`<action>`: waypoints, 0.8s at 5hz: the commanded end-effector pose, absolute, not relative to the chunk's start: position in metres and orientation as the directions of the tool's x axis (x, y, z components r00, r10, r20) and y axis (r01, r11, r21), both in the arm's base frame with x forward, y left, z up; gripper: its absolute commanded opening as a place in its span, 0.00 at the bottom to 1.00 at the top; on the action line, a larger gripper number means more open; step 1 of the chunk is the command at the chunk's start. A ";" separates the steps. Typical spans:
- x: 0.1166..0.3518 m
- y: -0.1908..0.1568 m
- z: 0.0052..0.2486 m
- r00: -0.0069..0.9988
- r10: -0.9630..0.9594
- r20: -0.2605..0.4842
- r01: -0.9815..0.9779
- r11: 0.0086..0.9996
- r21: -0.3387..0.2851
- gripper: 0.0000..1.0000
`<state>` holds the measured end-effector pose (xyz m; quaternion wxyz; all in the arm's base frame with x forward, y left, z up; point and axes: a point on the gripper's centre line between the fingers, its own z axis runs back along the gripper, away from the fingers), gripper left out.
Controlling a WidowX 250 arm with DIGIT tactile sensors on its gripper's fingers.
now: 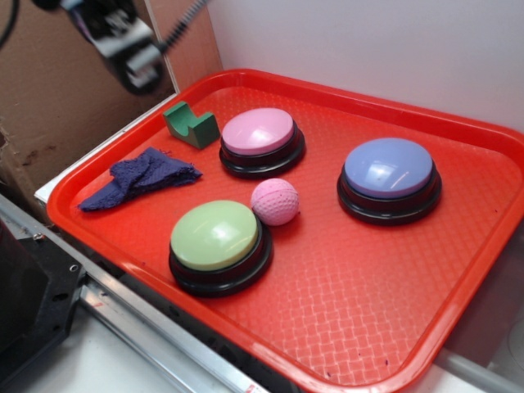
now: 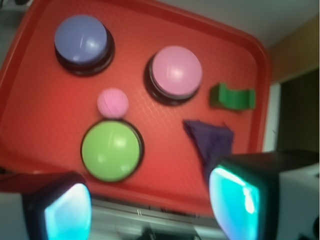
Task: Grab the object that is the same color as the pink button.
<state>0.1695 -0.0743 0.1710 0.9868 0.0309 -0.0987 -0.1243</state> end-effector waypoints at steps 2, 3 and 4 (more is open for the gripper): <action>0.218 -0.108 0.101 0.945 -0.190 0.268 0.191 0.981 0.026 1.00; 0.224 -0.111 0.080 0.943 -0.196 0.269 0.208 0.978 -0.016 1.00; 0.227 -0.116 0.056 0.948 -0.204 0.243 0.218 0.976 -0.030 1.00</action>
